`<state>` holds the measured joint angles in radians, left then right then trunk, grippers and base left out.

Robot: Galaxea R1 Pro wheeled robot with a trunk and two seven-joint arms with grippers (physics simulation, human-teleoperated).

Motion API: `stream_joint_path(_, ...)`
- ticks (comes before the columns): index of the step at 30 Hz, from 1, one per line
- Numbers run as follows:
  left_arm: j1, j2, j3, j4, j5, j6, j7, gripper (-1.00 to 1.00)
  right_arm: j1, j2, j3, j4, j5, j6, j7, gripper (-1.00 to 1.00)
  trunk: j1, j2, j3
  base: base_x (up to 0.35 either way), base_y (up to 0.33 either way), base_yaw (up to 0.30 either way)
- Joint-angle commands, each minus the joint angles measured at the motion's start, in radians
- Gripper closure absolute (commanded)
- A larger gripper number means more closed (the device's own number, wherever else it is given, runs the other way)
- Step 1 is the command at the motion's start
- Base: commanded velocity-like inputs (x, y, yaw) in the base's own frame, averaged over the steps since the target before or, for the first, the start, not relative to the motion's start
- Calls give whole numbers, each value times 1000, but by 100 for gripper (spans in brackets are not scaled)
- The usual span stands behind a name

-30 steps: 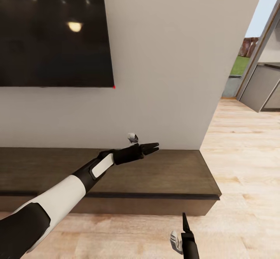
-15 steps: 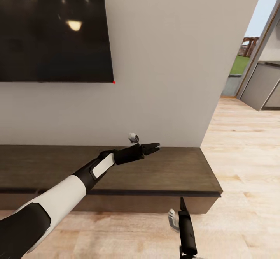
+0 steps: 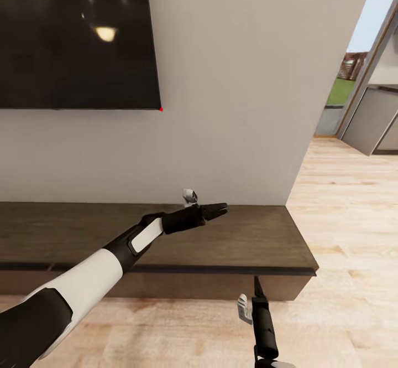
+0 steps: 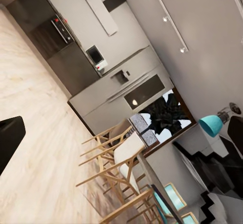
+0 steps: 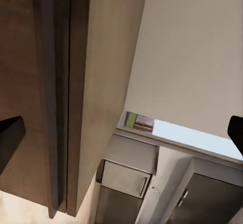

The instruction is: Place each of the two pumpkins and all three candles from the living room inside a cabinet in the living room (use any cabinet), then make sure every cabinet is closed, and position the cauldron so it is next to a table in the living room.

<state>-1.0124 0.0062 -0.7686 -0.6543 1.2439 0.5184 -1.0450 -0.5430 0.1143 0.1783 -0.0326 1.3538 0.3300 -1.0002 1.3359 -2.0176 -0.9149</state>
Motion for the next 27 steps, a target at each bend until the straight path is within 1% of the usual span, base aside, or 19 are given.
stream_joint_path(1,0,0,0,0,0,0,0,-100,0,0,0,0,0,-7,0,-100,4,-7,-3,0,0,0)
stream_joint_path(5,0,0,0,1,0,0,-1,-100,0,-4,1,-2,-1,-54,-1,-100,19,-35,-16,0,0,0)
stream_joint_path(8,0,1,0,1,0,0,-1,-100,0,-5,1,-3,0,-67,-4,-100,31,-56,-25,0,0,0)
stream_joint_path(17,0,1,0,2,2,1,-1,-100,0,0,-2,-4,-7,-66,-10,-100,65,-119,-53,0,0,0)
stream_joint_path(23,0,1,0,2,4,2,-1,-100,0,-2,-1,-3,-1,-68,-35,-100,88,-161,-72,0,0,0)
stream_joint_path(27,0,0,0,2,5,2,-1,-100,1,-2,-1,-3,-1,-67,-38,-100,104,-189,-85,0,0,0)
